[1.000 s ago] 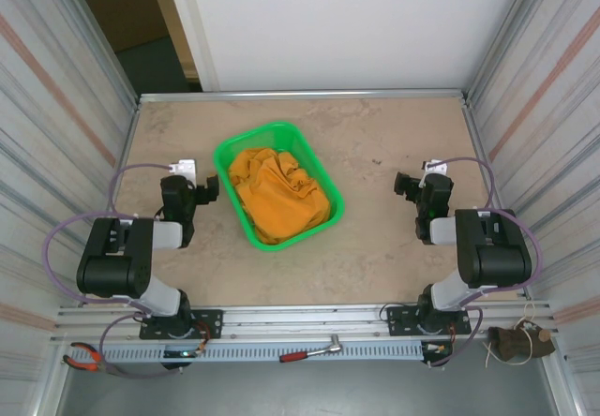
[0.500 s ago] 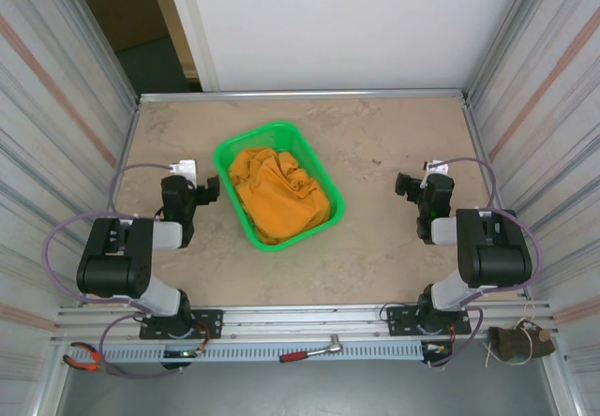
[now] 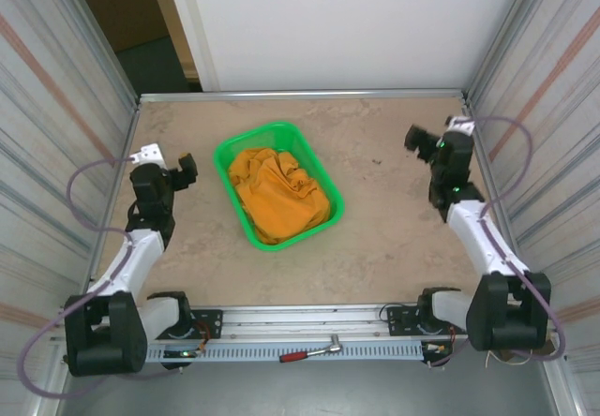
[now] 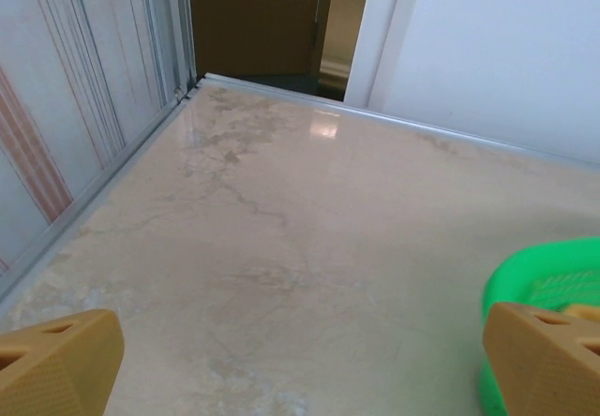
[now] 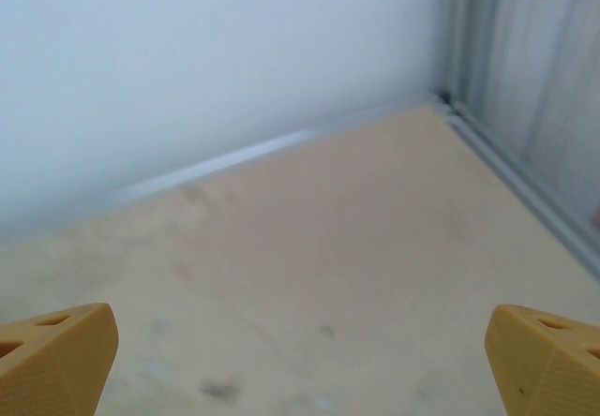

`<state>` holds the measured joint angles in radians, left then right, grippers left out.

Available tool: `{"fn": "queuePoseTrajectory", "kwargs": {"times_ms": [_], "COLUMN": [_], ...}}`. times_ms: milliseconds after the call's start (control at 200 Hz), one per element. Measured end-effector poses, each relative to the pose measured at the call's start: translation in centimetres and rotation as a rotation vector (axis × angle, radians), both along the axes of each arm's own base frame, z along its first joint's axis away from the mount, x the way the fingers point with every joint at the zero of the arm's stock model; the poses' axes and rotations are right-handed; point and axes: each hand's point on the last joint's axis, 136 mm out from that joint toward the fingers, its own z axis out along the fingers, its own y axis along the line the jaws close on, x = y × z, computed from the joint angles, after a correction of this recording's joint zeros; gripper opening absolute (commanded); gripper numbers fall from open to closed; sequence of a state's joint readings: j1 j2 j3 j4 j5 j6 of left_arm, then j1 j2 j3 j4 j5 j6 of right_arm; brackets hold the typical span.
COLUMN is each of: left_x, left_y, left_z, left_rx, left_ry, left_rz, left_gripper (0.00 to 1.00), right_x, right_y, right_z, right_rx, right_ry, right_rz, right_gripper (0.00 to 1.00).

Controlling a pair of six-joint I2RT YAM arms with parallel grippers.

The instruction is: Fold the inside-out t-shirt

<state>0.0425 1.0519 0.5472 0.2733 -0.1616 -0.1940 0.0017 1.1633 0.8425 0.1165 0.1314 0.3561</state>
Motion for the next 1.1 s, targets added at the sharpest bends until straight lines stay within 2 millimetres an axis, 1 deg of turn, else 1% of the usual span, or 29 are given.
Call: {"fn": "queuePoseTrajectory", "kwargs": {"times_ms": [35, 75, 105, 135, 185, 190, 210, 225, 235, 240, 250, 266, 276, 311, 371, 381, 386, 406, 451, 466, 521, 536, 606, 701, 766, 862, 932, 997, 1102], "left_x": [-0.4, -0.7, -1.0, -1.2, -1.5, -1.5, -1.6, -1.7, -1.7, -1.7, -1.8, -1.8, -1.8, -2.0, -2.3, -2.3, -2.4, -2.5, -2.7, -2.9, -3.2, -3.4, -4.0, -5.0, -5.6, -6.3, -6.5, -6.6, -6.7], "left_y": [-0.2, -0.3, -0.4, -0.7, -1.2, -1.4, -1.6, -1.8, -2.0, -2.1, -2.2, -2.5, -2.6, -3.2, -4.1, -4.2, -4.3, -4.6, -5.0, -5.2, -5.4, -5.4, -5.4, -5.3, -5.3, -5.4, -5.5, -5.6, -5.9], "left_z": [0.6, 1.3, 2.0, 2.9, 4.6, 5.0, 5.7, 6.4, 6.8, 7.0, 7.5, 8.1, 8.6, 10.1, 12.6, 12.8, 13.3, 14.0, 15.8, 16.4, 18.5, 19.0, 20.7, 22.1, 22.5, 22.8, 22.9, 22.9, 22.4], "left_rx": [-0.039, -0.077, -0.111, -0.147, -0.201, -0.210, -0.230, -0.247, -0.258, -0.262, -0.274, -0.289, -0.300, -0.334, -0.377, -0.382, -0.387, -0.397, -0.416, -0.421, -0.435, -0.440, -0.452, -0.468, -0.482, -0.506, -0.523, -0.535, -0.553], "left_ry": [0.011, 0.020, 0.028, 0.032, 0.029, 0.025, 0.023, 0.016, 0.014, 0.012, 0.008, 0.002, -0.001, -0.013, -0.031, -0.032, -0.038, -0.043, -0.057, -0.062, -0.082, -0.085, -0.103, -0.119, -0.124, -0.129, -0.130, -0.126, -0.114], "left_rz": [0.007, 0.016, 0.017, 0.015, 0.002, -0.001, -0.010, -0.017, -0.022, -0.024, -0.029, -0.037, -0.042, -0.060, -0.089, -0.091, -0.097, -0.106, -0.123, -0.127, -0.139, -0.140, -0.140, -0.133, -0.127, -0.124, -0.127, -0.132, -0.139], "left_gripper": [0.99, 0.99, 0.99, 0.99, 0.99, 0.99, 0.99, 0.99, 0.99, 0.99, 0.99, 0.99, 0.99, 0.99, 0.99, 0.99, 0.99, 0.99, 0.99, 0.99, 0.99, 0.99, 0.99, 0.99, 0.99, 0.99, 0.99, 0.99, 0.99], "right_x": [0.0, -0.3, -0.5, -0.9, -1.8, -2.0, -2.6, -3.2, -3.5, -3.8, -4.1, -4.9, -5.3, -7.2, -10.1, -10.4, -10.5, -11.5, -12.8, -13.4, -14.5, -14.9, -16.0, -16.9, -16.8, -15.9, -14.5, -13.0, -10.2], "right_y": [0.4, 1.2, 2.7, 4.9, 9.9, 10.8, 12.8, 15.1, 16.0, 16.9, 17.8, 20.1, 20.9, 25.2, 31.4, 32.0, 32.3, 34.6, 38.1, 39.8, 43.8, 45.1, 49.3, 53.1, 55.1, 58.3, 59.6, 59.5, 57.3], "right_z": [2.3, 4.2, 5.5, 6.5, 8.0, 8.1, 8.5, 8.7, 8.9, 9.0, 9.1, 9.1, 9.1, 8.9, 7.3, 7.2, 7.1, 6.2, 4.5, 3.5, 0.9, -0.1, -4.4, -9.7, -12.3, -11.9, -11.6, -11.7, -11.8], "right_rx": [0.051, 0.092, 0.113, 0.131, 0.152, 0.157, 0.163, 0.170, 0.171, 0.175, 0.177, 0.185, 0.187, 0.190, 0.178, 0.176, 0.174, 0.164, 0.140, 0.128, 0.105, 0.095, 0.072, 0.056, 0.063, 0.127, 0.159, 0.173, 0.179], "right_ry": [-0.030, -0.048, -0.048, -0.042, -0.024, -0.018, -0.008, 0.004, 0.007, 0.011, 0.016, 0.033, 0.039, 0.072, 0.152, 0.161, 0.165, 0.201, 0.263, 0.293, 0.356, 0.382, 0.476, 0.584, 0.639, 0.634, 0.617, 0.599, 0.558], "right_rz": [0.029, 0.065, 0.108, 0.167, 0.297, 0.321, 0.369, 0.428, 0.447, 0.470, 0.494, 0.550, 0.569, 0.674, 0.806, 0.818, 0.822, 0.860, 0.907, 0.930, 0.966, 0.980, 1.002, 1.008, 0.999, 0.992, 0.945, 0.862, 0.683], "right_gripper": [0.99, 0.99, 0.99, 0.99, 0.99, 0.99, 0.99, 0.99, 1.00, 1.00, 1.00, 1.00, 1.00, 1.00, 1.00, 0.99, 0.99, 0.99, 0.98, 0.98, 0.97, 0.96, 0.95, 0.95, 0.94, 0.93, 0.93, 0.93, 0.94]}}
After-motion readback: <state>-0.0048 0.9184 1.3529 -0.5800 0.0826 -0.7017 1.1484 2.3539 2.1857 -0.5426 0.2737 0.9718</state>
